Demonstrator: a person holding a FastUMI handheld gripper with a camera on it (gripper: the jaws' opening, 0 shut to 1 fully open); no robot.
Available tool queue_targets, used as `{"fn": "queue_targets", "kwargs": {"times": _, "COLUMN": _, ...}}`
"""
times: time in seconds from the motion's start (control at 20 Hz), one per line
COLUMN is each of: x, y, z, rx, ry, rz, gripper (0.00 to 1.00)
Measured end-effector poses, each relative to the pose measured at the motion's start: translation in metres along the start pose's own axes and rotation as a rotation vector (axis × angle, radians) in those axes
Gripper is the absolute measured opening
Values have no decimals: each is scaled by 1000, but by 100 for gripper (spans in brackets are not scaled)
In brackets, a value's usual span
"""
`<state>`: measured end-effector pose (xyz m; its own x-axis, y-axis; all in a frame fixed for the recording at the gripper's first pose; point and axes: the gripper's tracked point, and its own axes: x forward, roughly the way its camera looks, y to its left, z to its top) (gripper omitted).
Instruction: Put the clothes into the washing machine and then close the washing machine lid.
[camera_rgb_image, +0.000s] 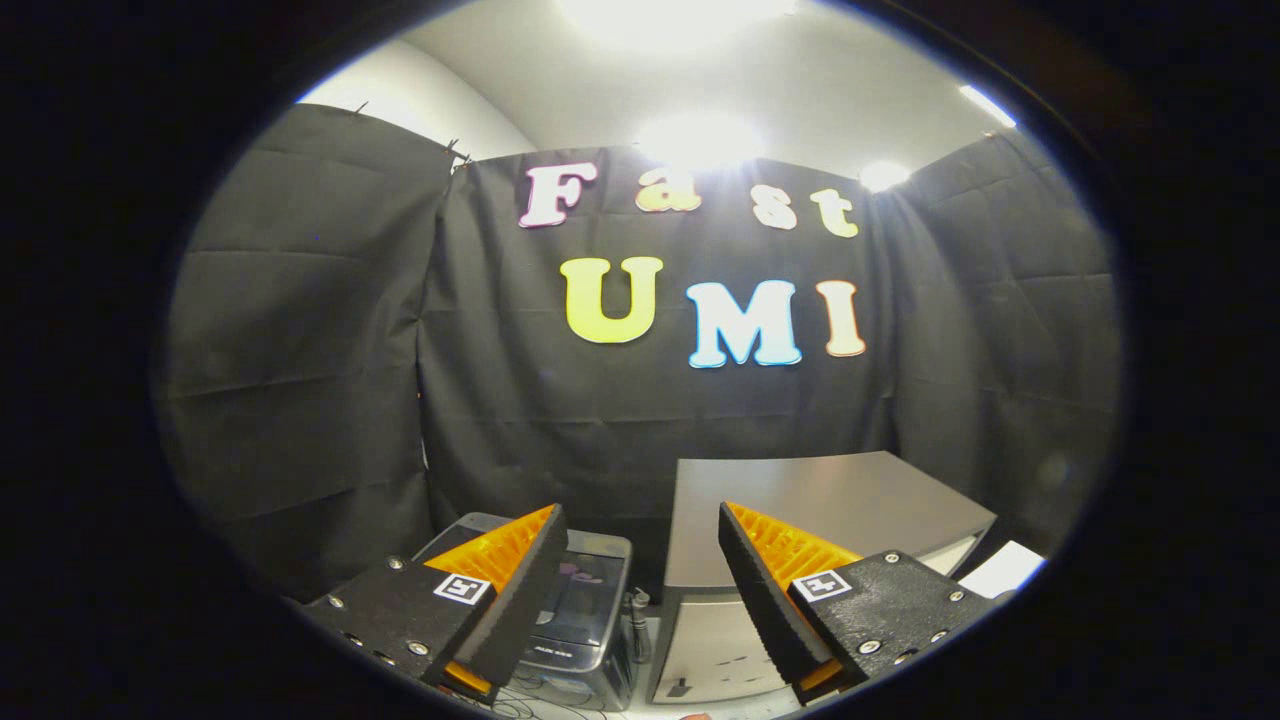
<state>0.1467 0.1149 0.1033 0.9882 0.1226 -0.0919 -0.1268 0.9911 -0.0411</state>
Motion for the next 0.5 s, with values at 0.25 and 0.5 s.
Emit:
{"fn": "queue_targets", "kwargs": {"times": 0.25, "x": -39, "y": -49, "z": 1, "rx": 8, "ry": -10, "rz": -65, "gripper": 94}}
{"fn": "queue_targets", "kwargs": {"times": 0.5, "x": -65, "y": -80, "z": -6, "rx": 15, "ry": -3, "rz": -104, "gripper": 94}}
